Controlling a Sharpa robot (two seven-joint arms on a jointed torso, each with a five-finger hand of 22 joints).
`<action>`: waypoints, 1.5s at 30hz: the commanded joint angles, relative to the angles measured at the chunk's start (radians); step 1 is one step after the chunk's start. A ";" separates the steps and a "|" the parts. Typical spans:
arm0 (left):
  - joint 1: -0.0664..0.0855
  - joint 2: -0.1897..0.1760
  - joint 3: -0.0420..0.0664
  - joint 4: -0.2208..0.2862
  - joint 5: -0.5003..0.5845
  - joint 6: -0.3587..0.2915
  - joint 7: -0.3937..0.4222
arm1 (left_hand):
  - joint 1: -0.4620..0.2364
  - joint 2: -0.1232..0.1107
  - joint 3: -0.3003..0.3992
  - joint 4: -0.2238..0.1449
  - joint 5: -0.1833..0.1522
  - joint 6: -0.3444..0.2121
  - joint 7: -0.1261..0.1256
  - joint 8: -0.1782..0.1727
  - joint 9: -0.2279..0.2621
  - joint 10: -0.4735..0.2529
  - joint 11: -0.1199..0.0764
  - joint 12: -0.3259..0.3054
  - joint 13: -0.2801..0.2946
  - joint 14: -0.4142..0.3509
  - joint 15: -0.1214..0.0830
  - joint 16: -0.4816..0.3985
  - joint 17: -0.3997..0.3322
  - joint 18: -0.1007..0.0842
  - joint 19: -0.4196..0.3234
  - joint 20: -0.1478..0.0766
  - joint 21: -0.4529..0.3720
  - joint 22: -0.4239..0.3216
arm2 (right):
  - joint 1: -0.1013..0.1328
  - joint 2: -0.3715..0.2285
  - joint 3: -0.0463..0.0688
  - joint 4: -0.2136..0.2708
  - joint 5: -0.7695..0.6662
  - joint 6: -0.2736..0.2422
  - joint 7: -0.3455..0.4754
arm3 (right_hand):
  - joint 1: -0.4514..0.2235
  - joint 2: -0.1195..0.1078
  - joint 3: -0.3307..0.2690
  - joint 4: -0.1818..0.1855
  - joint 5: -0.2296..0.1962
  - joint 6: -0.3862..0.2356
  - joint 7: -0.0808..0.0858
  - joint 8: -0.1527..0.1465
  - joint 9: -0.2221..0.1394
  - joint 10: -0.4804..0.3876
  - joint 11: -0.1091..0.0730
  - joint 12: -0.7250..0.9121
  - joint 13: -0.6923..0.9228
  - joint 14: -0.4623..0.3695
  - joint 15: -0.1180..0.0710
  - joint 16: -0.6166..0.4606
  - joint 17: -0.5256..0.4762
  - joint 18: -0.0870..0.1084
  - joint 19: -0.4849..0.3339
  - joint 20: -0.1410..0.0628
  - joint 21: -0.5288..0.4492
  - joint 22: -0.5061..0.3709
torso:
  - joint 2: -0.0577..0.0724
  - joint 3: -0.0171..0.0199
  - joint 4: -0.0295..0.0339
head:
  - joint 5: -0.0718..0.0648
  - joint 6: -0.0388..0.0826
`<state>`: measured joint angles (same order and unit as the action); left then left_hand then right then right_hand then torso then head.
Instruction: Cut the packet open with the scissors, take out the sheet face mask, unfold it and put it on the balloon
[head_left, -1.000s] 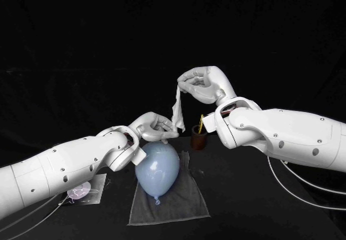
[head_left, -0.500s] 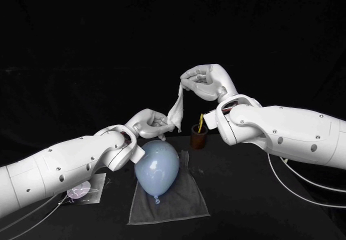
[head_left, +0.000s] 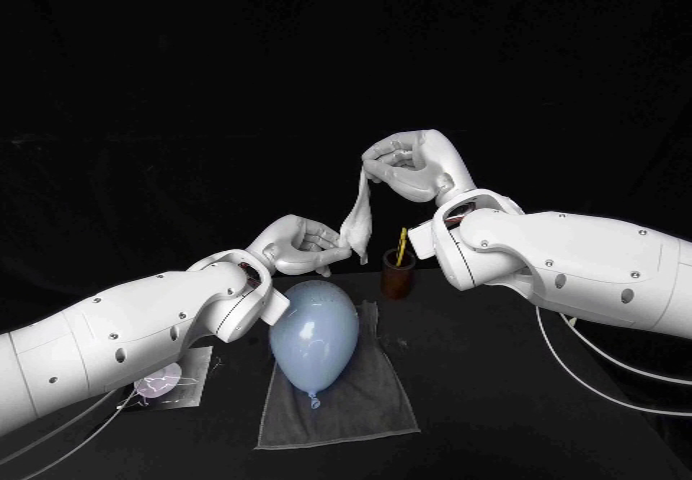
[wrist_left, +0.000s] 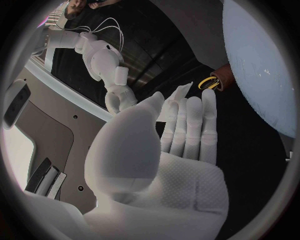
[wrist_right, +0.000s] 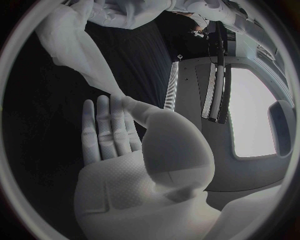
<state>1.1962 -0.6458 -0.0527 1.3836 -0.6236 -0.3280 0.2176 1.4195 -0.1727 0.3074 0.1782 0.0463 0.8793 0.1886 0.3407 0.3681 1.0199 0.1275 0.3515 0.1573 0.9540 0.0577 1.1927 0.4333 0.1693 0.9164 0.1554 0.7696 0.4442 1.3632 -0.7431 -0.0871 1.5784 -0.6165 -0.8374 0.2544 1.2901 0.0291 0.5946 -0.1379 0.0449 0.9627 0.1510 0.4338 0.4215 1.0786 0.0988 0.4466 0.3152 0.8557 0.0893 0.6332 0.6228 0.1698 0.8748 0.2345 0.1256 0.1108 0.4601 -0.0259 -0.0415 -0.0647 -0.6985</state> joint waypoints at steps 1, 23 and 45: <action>0.000 0.001 0.001 -0.001 0.014 0.016 -0.010 | 0.000 -0.017 -0.012 0.001 0.002 -0.007 0.001 -0.004 -0.002 -0.012 0.000 -0.003 -0.001 -0.003 0.008 0.005 0.001 0.008 -0.005 0.003 0.004 0.001 | 0.001 0.000 0.001 0.002 -0.018 0.004 -0.003 | 0.010 -0.001 0.006 -0.002 0.003 0.007 0.002 0.014 0.108 -0.010 0.000 0.006 0.001 0.002 0.003 0.006 -0.001 0.014 0.001 0.000 0.004 0.001 | 0.000 0.0005 0.0001 | 0.000 -0.001; 0.000 0.009 0.001 -0.010 0.047 0.008 -0.043 | -0.041 0.027 -0.064 0.087 0.002 0.043 -0.024 0.023 -0.001 0.021 -0.021 0.053 0.026 0.022 -0.008 0.035 0.009 0.015 0.012 0.001 0.013 0.005 | 0.001 -0.007 0.001 0.020 -0.019 0.003 -0.003 | 0.010 -0.001 0.006 -0.002 0.003 0.007 0.002 0.014 0.108 -0.011 0.000 0.007 0.002 0.002 0.003 0.006 -0.002 0.014 0.000 0.000 0.004 0.001 | 0.000 -0.0002 0.0009 | -0.002 -0.001; 0.000 -0.001 0.001 -0.006 0.060 -0.053 -0.018 | 0.114 0.091 0.198 -0.091 0.001 0.114 -0.059 0.074 0.034 0.120 -0.063 0.041 0.024 0.074 -0.054 0.023 0.002 0.011 -0.026 -0.053 0.184 0.130 | 0.002 -0.025 0.001 -0.002 -0.023 0.024 -0.023 | 0.010 -0.001 0.006 -0.002 0.003 0.007 0.002 0.014 0.108 -0.011 0.000 0.007 0.002 0.002 0.003 0.006 -0.002 0.014 0.000 0.000 0.004 0.001 | -0.001 -0.0001 -0.0002 | -0.007 -0.004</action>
<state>1.1962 -0.6460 -0.0524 1.3742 -0.5662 -0.3626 0.1744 1.5452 -0.0857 0.5025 0.0872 0.0457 0.9867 0.1276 0.4100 0.3728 1.1272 0.0714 0.3974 0.1799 1.0256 0.0075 1.2195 0.4354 0.1702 0.8986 0.1016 0.9509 0.5710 1.3632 -0.7666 -0.0875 1.5850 -0.6253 -0.8310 0.2427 1.2910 0.0299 0.5960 -0.1420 0.0448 0.9613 0.1539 0.4339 0.4215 1.0720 0.0989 0.4505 0.3156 0.8557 0.0893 0.6332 0.6216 0.1669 0.8748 0.2345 0.1256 0.1113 0.4600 -0.0256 -0.0413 -0.0705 -0.7023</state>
